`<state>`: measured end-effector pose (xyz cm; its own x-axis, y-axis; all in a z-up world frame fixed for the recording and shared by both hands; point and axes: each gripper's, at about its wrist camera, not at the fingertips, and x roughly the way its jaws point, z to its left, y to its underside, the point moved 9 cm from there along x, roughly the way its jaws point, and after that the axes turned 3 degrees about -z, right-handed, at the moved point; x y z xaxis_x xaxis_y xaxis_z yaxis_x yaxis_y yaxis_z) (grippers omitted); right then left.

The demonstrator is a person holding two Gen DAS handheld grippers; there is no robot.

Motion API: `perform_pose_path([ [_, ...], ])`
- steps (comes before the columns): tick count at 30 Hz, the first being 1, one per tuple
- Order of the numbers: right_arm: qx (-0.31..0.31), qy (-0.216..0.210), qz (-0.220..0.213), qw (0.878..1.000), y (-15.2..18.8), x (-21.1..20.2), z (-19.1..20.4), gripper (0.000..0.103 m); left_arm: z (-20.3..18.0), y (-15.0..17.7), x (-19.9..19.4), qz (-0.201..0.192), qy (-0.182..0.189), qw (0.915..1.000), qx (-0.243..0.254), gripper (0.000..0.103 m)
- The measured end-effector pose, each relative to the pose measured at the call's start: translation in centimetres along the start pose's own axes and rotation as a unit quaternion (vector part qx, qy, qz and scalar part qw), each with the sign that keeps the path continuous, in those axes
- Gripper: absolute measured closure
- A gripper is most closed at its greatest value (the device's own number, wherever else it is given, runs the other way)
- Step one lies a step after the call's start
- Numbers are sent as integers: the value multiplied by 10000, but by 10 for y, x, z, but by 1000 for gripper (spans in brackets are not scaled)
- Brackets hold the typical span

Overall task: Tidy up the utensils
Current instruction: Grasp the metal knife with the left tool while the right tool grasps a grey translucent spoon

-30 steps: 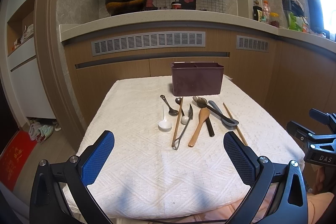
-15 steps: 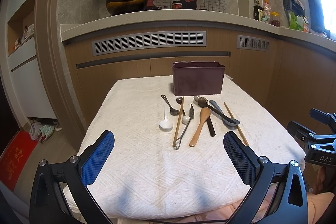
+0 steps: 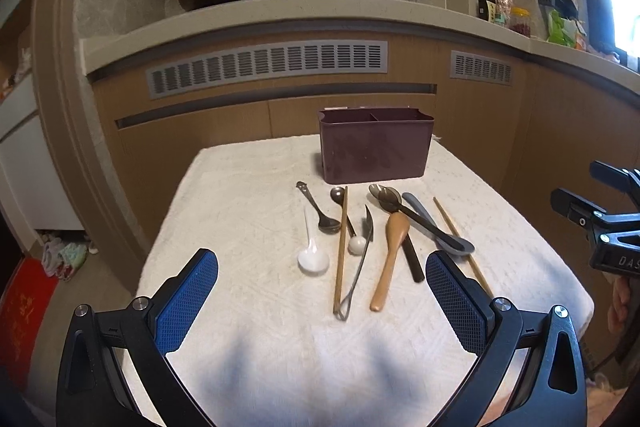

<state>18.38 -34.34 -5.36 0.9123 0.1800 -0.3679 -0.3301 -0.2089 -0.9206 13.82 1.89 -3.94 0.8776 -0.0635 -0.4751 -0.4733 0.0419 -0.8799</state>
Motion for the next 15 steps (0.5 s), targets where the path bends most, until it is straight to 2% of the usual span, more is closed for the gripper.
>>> perform_pose_path([
  [4,-296,-99,172,9994,-15,34,9,0,12,-13,31,165,406,9990,-77,1],
  [5,-388,-90,232,9989,-17,44,11,0,11,-16,38,216,555,9982,-60,4],
  [9,-616,-37,486,9969,-20,76,14,0,-1,-19,74,639,1162,9910,173,32],
  [10,-609,-81,509,9968,-19,82,13,0,-6,-17,83,821,1331,9874,238,36],
  [12,-614,-187,607,9961,-15,92,13,0,-22,-11,97,1143,1615,9794,404,52],
  [14,-628,-228,736,9951,-6,103,10,0,-37,-6,109,1416,1827,9709,625,62],
  [15,-593,-208,789,9949,-2,106,9,0,-41,-4,112,1468,1864,9688,713,62],
])
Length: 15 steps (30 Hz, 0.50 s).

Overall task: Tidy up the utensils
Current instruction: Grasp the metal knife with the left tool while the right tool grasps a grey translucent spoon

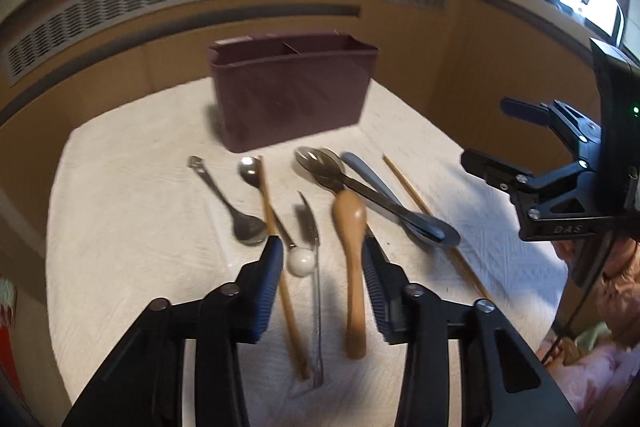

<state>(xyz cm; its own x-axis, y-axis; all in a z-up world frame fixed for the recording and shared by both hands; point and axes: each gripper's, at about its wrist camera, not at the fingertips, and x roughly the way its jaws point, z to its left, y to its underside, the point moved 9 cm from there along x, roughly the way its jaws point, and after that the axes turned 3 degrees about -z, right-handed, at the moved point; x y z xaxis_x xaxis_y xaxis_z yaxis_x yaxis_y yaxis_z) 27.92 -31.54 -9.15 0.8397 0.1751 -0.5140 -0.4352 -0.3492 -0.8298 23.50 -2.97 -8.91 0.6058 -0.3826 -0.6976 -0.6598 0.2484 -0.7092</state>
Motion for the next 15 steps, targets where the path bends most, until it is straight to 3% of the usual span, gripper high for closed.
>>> perform_pose_path([
  [4,165,-375,325,9986,15,12,5,0,12,-2,11,-12,-389,9992,46,62],
  [10,381,-437,564,9967,26,34,11,0,30,-7,46,269,-192,9974,-639,57],
  [15,349,-413,603,9967,25,36,13,0,53,-4,59,339,-1205,9917,-309,56],
])
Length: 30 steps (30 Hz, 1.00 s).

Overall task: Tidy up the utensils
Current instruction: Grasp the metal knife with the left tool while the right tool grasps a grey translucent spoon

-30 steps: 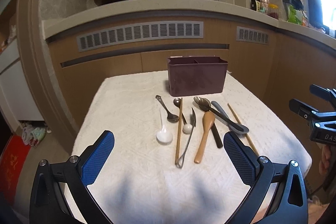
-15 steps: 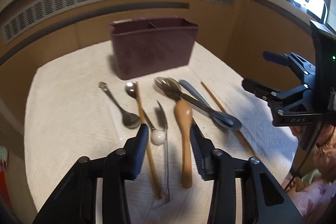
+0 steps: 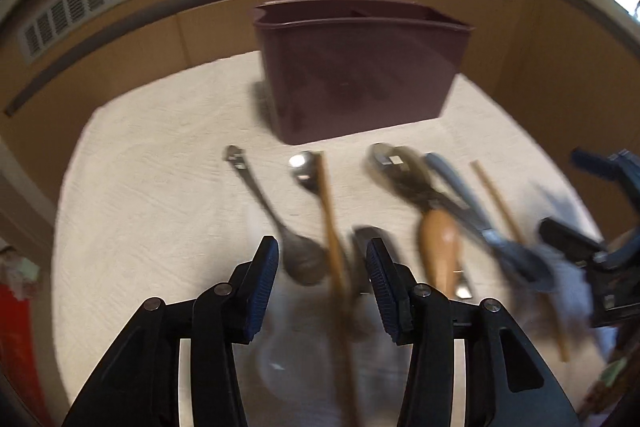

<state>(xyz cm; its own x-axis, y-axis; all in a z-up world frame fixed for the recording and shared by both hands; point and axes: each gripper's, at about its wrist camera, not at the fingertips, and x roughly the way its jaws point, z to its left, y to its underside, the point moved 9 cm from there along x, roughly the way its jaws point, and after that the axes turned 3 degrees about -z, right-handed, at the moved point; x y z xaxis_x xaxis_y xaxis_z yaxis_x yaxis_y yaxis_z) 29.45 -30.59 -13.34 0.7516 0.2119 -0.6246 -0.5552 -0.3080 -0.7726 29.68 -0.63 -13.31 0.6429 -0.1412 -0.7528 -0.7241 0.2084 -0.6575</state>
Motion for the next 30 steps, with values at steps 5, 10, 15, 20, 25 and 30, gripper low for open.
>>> perform_pose_path([
  [5,-519,-614,57,9967,-24,15,29,31,32,7,-11,-85,-191,9992,-335,53],
  [10,-805,-1433,352,9858,-44,47,72,67,54,21,-40,-319,136,9933,-1099,44],
  [15,-927,-1158,464,9879,-53,79,83,64,68,39,-58,-417,4,9900,-1350,44],
  [20,-1008,-920,819,9872,-47,105,83,60,75,51,-58,-372,129,9850,-1677,40],
  [25,-929,-913,907,9873,-46,109,80,73,74,54,-53,-262,218,9832,-1792,40],
  [30,-807,-895,666,9905,-50,84,61,74,56,47,-50,-145,364,9857,-1638,40],
])
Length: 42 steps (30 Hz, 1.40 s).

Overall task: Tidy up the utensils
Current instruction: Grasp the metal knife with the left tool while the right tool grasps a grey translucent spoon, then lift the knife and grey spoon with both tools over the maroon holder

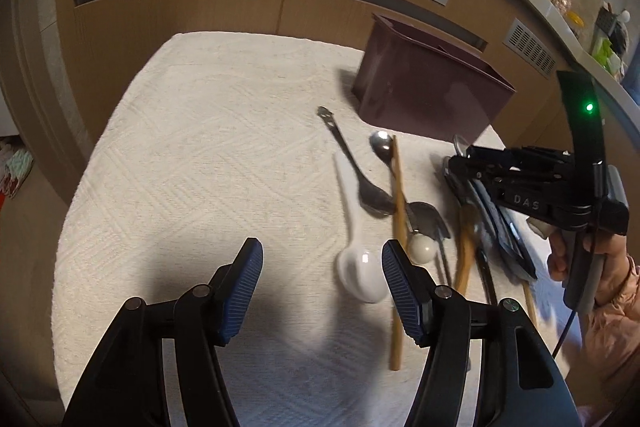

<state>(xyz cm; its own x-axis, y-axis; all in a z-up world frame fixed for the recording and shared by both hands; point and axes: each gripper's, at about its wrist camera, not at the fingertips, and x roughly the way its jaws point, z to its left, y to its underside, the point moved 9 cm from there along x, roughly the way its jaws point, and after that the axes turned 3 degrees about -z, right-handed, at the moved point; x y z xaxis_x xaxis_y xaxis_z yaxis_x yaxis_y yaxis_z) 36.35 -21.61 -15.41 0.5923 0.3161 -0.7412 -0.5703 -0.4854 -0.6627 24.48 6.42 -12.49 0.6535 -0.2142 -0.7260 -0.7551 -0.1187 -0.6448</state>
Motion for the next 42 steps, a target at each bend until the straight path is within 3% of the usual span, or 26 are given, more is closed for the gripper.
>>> perform_pose_path([
  [4,263,286,-147,9991,10,-26,-23,74,-38,0,3,196,453,9985,252,41],
  [5,357,225,-161,9990,15,-31,-28,74,-51,1,5,276,608,9972,346,44],
  [6,485,130,-172,9986,20,-35,-32,74,-61,1,9,355,692,9961,416,55],
  [8,639,108,-215,9977,28,-40,-39,74,-80,3,18,588,845,9932,551,68],
  [9,678,143,-252,9973,31,-42,-38,74,-88,3,24,698,884,9917,613,69],
  [13,970,58,-410,9944,44,-60,-43,74,-105,0,47,1135,806,9882,639,69],
  [19,1134,41,-621,9916,51,-73,-46,74,-101,-4,72,1405,-191,9832,1148,69],
  [23,1186,105,-652,9907,54,-74,-47,74,-109,0,84,1654,-292,9762,1376,67],
  [28,1171,246,-747,9900,54,-81,-46,74,-120,-5,94,1527,-389,9730,1689,72],
  [30,1212,163,-836,9890,53,-85,-44,74,-119,-5,91,1277,-332,9772,1663,88],
  [32,1257,70,-893,9880,54,-88,-42,74,-115,-3,85,1049,-159,9843,1409,94],
  [35,1222,38,-861,9888,54,-90,-38,74,-111,-2,75,663,144,9924,1031,98],
  [38,1114,63,-795,9906,54,-90,-32,74,-109,-2,71,403,214,9947,918,98],
  [42,1014,157,-702,9922,58,-88,-26,74,-105,2,81,896,256,9927,762,96],
])
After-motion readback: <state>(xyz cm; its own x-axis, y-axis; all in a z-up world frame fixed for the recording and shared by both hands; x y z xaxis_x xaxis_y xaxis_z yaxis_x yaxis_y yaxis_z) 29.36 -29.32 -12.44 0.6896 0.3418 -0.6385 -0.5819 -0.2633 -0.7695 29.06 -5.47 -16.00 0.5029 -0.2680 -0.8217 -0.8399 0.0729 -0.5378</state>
